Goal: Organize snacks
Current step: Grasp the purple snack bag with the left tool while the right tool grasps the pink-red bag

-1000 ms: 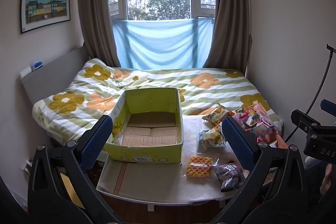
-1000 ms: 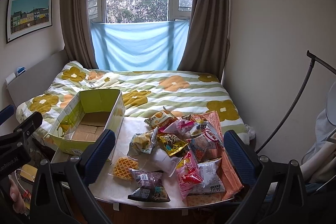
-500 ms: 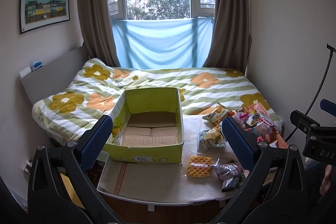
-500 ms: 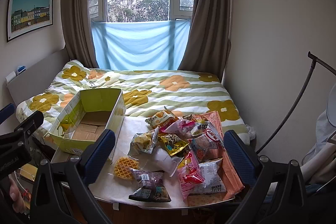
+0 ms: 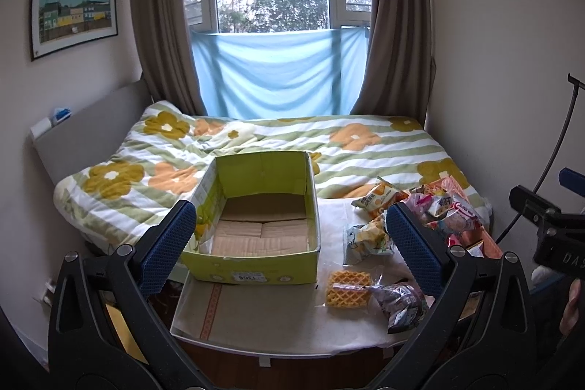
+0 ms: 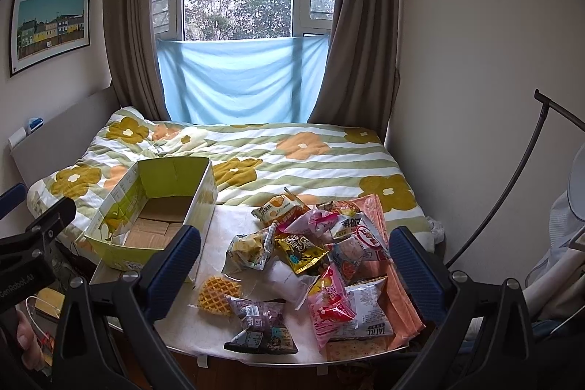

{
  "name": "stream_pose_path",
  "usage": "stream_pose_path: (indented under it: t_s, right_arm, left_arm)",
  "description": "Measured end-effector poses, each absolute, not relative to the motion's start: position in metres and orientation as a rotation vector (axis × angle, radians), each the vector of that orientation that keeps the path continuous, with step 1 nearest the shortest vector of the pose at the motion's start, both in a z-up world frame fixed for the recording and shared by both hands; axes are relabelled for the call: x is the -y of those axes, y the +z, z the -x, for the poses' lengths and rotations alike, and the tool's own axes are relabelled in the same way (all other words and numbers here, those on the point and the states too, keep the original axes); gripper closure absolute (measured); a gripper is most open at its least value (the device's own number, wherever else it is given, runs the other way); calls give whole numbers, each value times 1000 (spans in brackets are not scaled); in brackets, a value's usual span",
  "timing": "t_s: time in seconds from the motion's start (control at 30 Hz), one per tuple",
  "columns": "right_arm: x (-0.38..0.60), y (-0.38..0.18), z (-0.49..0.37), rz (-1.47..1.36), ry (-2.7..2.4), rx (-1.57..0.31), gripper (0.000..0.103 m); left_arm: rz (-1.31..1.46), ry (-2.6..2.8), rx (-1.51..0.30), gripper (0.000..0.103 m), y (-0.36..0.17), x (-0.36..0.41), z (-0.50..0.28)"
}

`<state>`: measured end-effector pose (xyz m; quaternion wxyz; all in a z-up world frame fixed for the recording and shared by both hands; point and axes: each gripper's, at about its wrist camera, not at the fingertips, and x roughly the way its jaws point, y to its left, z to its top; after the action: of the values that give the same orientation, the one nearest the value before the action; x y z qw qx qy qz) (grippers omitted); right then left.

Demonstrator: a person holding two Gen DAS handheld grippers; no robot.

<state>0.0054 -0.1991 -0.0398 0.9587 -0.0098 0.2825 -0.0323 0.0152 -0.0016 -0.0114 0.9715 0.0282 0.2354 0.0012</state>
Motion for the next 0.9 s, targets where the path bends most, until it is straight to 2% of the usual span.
stream_pose_path:
  t_s: [0.2,0.3,0.57,0.9]
  right_arm:
    - [221,-32,-15,-6,-93,-575,0]
    - [237,-43,-19,-16,-122,-602,0]
    - [278,-114,-35,-18,-129,-788,0]
    - [306,-215,-70,-47,139,-995,0]
  left_arm:
    - [-78,-44,-519,0,-8,4,-35]
    - [-98,-106,-570,0,-22,13,-46]
    - [-76,-226,-795,0,-98,63,-73]
    - [38,-236,-1072,2,-198,113,-95]
